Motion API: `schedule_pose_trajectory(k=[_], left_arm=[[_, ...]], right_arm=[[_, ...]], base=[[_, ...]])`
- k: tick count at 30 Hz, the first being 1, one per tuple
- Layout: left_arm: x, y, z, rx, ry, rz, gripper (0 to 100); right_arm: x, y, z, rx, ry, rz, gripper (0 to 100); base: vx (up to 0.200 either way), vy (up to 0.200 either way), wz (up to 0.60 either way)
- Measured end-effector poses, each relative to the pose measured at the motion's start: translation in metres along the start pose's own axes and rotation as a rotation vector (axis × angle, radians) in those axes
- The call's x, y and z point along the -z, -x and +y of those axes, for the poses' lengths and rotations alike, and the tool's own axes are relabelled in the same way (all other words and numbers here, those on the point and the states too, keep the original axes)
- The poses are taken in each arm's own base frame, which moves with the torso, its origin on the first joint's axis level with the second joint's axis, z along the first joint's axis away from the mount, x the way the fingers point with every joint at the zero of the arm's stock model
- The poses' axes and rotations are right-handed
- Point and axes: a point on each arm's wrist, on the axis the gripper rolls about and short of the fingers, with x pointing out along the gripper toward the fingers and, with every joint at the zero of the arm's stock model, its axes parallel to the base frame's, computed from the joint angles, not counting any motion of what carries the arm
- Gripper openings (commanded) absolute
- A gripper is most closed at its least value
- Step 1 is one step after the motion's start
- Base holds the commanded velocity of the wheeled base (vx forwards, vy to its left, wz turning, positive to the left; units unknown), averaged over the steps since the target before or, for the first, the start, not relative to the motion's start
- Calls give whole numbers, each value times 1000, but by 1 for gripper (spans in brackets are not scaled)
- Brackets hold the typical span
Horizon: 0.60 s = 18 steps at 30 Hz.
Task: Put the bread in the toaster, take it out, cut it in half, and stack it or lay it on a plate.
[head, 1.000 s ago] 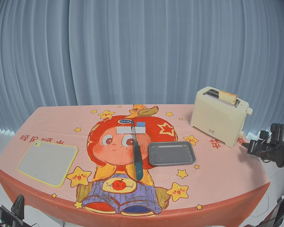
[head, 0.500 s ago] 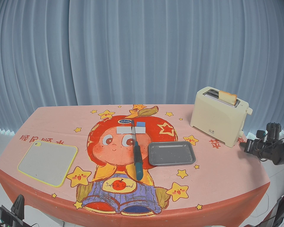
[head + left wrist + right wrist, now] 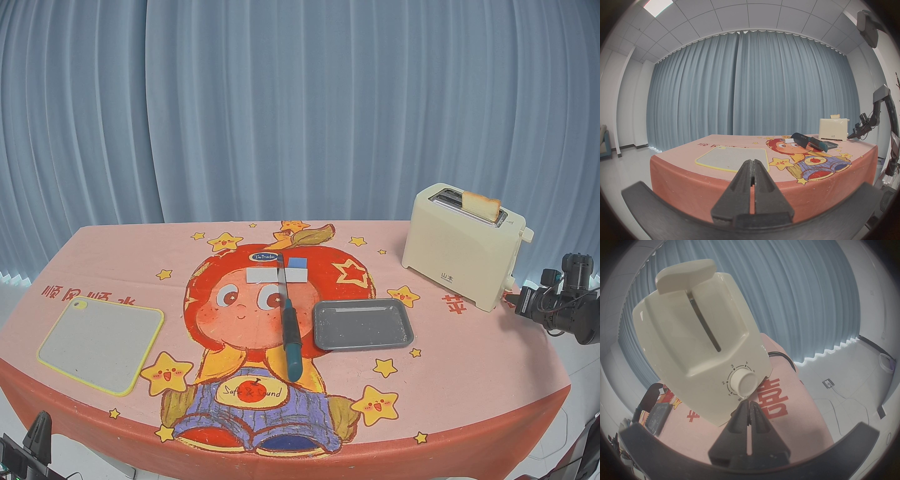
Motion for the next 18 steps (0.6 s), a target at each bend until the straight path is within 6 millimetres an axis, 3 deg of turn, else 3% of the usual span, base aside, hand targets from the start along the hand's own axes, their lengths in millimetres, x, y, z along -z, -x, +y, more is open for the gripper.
schedule_pose_trajectory(k=[18], left_arm=[[0, 0, 0, 0, 0, 0, 0]], right_arm=[[-5, 6, 5, -9, 7, -27, 0]], base=[[0, 0, 0]])
